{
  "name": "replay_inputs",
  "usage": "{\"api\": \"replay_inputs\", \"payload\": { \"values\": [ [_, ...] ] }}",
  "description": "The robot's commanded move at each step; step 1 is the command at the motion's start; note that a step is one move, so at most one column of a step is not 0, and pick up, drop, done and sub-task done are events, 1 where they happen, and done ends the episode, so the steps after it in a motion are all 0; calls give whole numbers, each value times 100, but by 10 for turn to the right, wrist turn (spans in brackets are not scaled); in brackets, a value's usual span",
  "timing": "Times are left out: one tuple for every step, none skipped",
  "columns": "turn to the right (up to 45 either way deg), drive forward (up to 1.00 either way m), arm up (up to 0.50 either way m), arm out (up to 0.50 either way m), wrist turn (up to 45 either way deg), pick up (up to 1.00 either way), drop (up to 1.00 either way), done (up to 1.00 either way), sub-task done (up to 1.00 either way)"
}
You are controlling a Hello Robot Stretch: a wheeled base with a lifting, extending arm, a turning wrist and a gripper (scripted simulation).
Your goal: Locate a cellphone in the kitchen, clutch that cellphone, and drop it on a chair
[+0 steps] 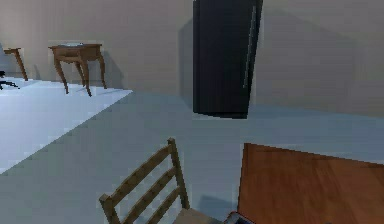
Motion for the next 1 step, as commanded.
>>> {"api": "replay_inputs", "payload": {
  "values": [
    [0, 0, 0, 0, 450, 0, 0, 0, 0]
  ]
}}
